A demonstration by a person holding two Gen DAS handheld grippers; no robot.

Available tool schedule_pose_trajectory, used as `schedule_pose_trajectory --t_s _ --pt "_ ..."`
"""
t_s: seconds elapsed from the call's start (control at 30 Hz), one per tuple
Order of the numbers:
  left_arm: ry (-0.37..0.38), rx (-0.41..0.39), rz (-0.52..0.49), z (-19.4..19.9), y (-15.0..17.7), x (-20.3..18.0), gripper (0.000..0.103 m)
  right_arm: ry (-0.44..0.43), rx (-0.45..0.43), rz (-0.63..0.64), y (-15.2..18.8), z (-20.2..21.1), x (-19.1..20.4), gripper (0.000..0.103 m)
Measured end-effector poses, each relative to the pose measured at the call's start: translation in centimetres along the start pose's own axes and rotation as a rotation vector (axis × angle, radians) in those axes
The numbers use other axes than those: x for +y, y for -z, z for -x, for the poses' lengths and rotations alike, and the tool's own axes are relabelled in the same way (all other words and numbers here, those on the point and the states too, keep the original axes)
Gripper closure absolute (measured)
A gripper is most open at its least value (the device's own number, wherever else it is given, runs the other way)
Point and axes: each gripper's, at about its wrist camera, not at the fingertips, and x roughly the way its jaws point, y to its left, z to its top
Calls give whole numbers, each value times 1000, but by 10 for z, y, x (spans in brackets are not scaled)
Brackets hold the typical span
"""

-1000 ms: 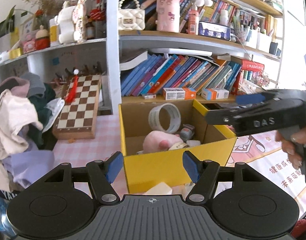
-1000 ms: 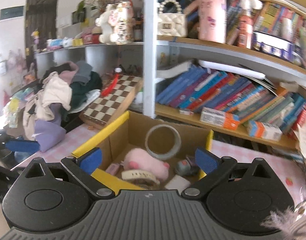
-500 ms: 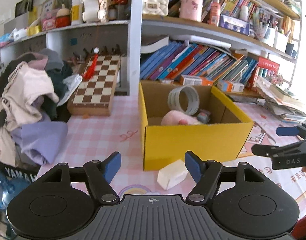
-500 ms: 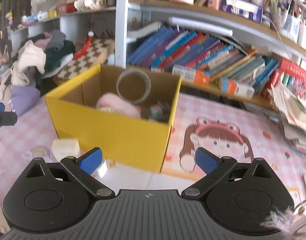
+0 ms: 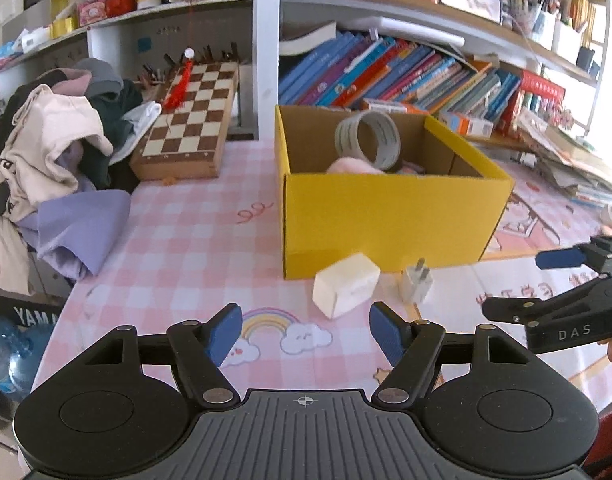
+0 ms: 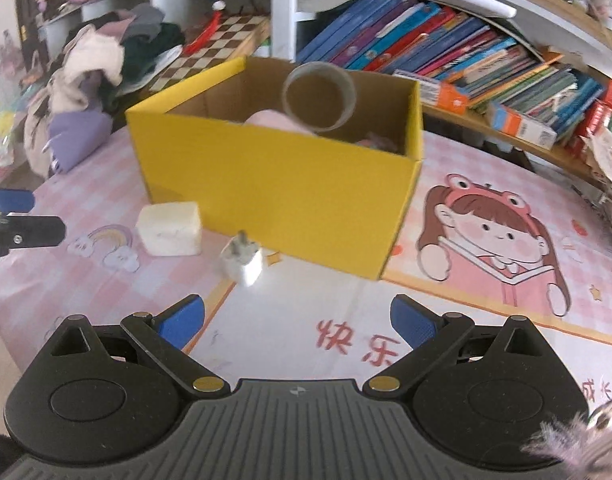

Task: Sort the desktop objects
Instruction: 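Move the left gripper to the white block while the right gripper approaches the white plug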

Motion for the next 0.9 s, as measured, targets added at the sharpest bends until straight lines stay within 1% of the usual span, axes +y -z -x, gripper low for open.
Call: schedule_pose_trajectory --t_s 0.1,0.23,0.37,0.5,0.57,0.7,0.9 --pt "-3 14 -14 -2 2 -4 31 -16 7 22 0 -4 6 3" --pt "-10 16 -40 -2 3 -9 31 -38 9 50 -3 -11 12 7" --pt "-22 24 -55 -4 3 -11 31 -59 11 79 -7 -19 17 20" --pt "-34 35 -54 -9 2 -10 31 -81 13 107 -10 -27 23 29" --pt "-33 36 -65 -13 2 -11 31 -91 13 121 -12 -30 26 36" --pt "-30 44 -93 -23 -1 -15 32 -107 18 134 -16 -40 28 43" --pt "-18 57 -128 -46 -8 -20 32 -119 34 129 -23 -59 21 47"
